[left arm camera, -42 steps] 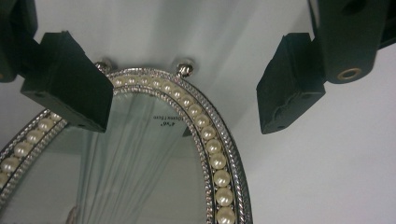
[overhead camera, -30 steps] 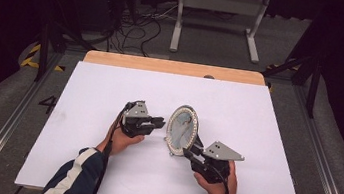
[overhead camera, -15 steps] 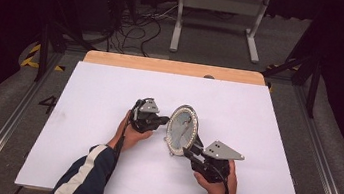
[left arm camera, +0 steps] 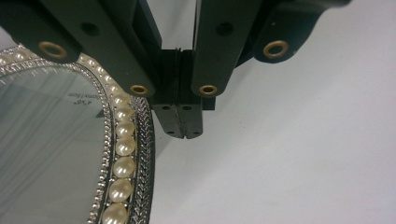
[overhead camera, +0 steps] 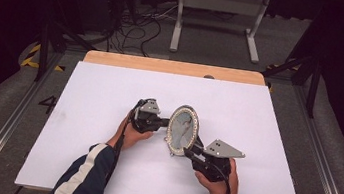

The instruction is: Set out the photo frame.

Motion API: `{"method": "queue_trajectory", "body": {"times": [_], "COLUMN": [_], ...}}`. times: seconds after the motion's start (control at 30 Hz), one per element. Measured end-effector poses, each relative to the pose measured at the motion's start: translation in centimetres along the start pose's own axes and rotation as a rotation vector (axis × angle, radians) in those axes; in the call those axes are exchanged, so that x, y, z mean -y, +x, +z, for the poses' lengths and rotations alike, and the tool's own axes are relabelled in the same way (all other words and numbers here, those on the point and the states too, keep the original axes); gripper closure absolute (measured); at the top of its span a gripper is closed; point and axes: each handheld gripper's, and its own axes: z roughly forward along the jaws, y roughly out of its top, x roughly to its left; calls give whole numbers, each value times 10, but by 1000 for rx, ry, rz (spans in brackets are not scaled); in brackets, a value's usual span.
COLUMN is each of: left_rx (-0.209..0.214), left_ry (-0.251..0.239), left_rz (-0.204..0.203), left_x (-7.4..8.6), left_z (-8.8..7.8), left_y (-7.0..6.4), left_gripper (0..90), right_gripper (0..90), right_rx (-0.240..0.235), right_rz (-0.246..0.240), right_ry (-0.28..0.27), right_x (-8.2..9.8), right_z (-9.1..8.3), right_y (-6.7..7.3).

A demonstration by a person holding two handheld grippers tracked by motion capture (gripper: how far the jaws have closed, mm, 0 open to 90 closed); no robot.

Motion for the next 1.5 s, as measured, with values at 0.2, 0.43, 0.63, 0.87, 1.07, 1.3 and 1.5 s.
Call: {"method": "queue_trajectory", "body": {"times": [0.2,0.43,0.63,0.87,1.07,1.3,1.5], "left_rx": [-3,-11,41,-24,-61,-68,-61], "left_ry": [-5,-7,-29,-38,-29,-1,10], "left_rz": [12,27,58,80,81,102,110], "left_x": [2,7,6,2,3,10,13], "left_z": [-3,-10,-19,-25,-30,-39,-45], "left_y": [-2,-6,-9,-16,-15,-22,-24], "left_gripper": [900,900,900,864,796,733,727], "right_gripper": [743,741,745,747,647,604,731], "right_rx": [5,4,11,13,7,21,-24], "right_rz": [7,17,9,19,54,101,133], "right_ry": [9,14,18,16,1,-29,-30], "right_x": [0,0,-2,-2,4,6,8], "right_z": [-1,-2,-2,-2,5,23,39], "right_y": [-4,-8,-10,-10,-9,-8,-10]}}
